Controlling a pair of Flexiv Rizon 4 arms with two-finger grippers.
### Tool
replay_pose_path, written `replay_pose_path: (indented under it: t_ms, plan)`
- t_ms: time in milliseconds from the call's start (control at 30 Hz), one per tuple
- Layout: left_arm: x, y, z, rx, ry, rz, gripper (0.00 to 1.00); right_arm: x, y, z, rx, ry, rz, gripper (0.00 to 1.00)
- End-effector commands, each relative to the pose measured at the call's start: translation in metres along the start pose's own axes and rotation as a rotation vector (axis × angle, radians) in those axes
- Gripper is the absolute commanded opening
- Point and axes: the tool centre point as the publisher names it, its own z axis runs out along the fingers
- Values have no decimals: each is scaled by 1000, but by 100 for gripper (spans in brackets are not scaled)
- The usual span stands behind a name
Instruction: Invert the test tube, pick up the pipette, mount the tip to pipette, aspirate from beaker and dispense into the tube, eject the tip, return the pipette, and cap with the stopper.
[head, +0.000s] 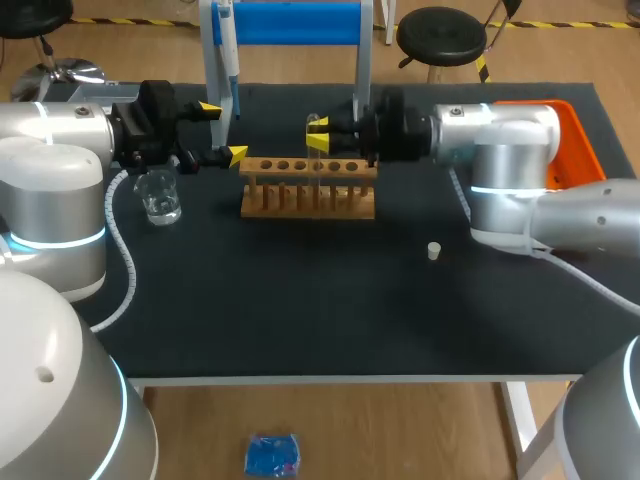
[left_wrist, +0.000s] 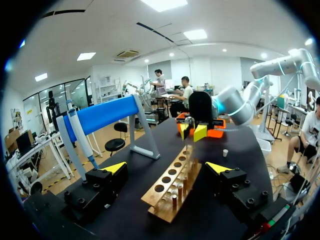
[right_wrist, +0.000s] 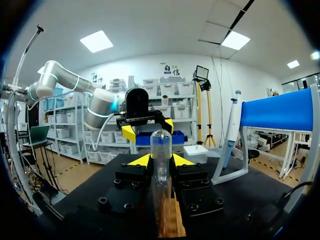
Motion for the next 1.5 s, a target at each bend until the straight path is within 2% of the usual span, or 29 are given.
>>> replay_pose_path:
  t_ms: [33, 1500]
  plan:
    - [1, 1, 0, 3, -4, 1, 100, 2, 5, -3, -1, -3, -2, 0]
    - [1, 1, 0, 3, -4, 1, 100, 6, 45, -8, -13, -1, -43, 0]
